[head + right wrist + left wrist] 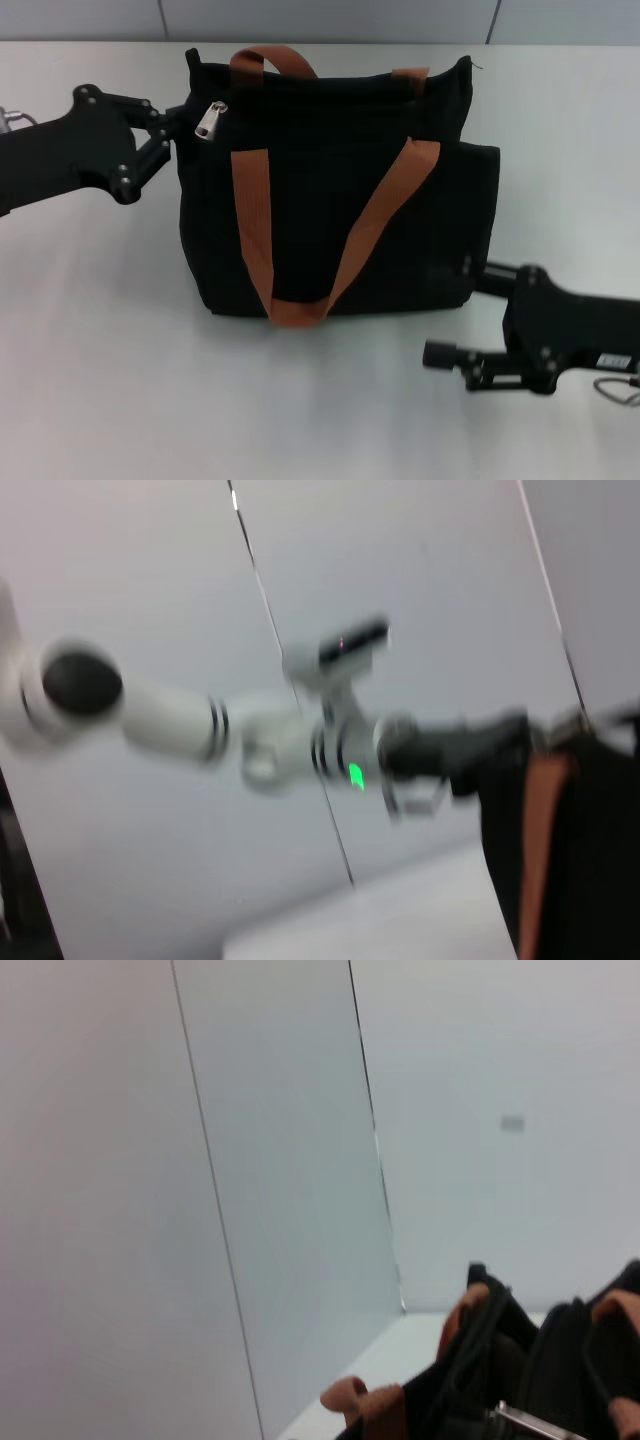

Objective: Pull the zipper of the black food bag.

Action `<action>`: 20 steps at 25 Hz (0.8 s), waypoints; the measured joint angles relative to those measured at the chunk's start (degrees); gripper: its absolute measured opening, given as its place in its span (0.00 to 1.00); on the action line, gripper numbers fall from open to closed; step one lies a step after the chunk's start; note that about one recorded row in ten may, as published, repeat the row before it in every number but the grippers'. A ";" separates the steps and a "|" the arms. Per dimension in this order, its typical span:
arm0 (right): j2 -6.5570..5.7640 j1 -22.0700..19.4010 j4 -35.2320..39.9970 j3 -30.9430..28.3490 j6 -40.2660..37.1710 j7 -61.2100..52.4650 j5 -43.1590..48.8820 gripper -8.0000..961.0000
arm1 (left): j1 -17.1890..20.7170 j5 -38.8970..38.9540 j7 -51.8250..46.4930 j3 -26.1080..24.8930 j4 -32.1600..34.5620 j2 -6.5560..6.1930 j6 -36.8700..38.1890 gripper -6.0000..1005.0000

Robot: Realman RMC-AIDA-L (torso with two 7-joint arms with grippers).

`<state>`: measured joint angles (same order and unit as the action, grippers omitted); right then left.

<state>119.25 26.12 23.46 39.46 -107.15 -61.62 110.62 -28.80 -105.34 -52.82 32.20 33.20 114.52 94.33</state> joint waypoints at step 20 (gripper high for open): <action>-1.79 22.67 10.33 8.66 10.60 -46.70 -6.64 0.78 | 1.98 3.85 2.41 -0.47 -0.42 2.03 0.25 0.03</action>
<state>117.46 48.79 33.79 48.11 -96.55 -108.32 103.98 -26.82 -101.49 -50.41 31.73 32.78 116.56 94.57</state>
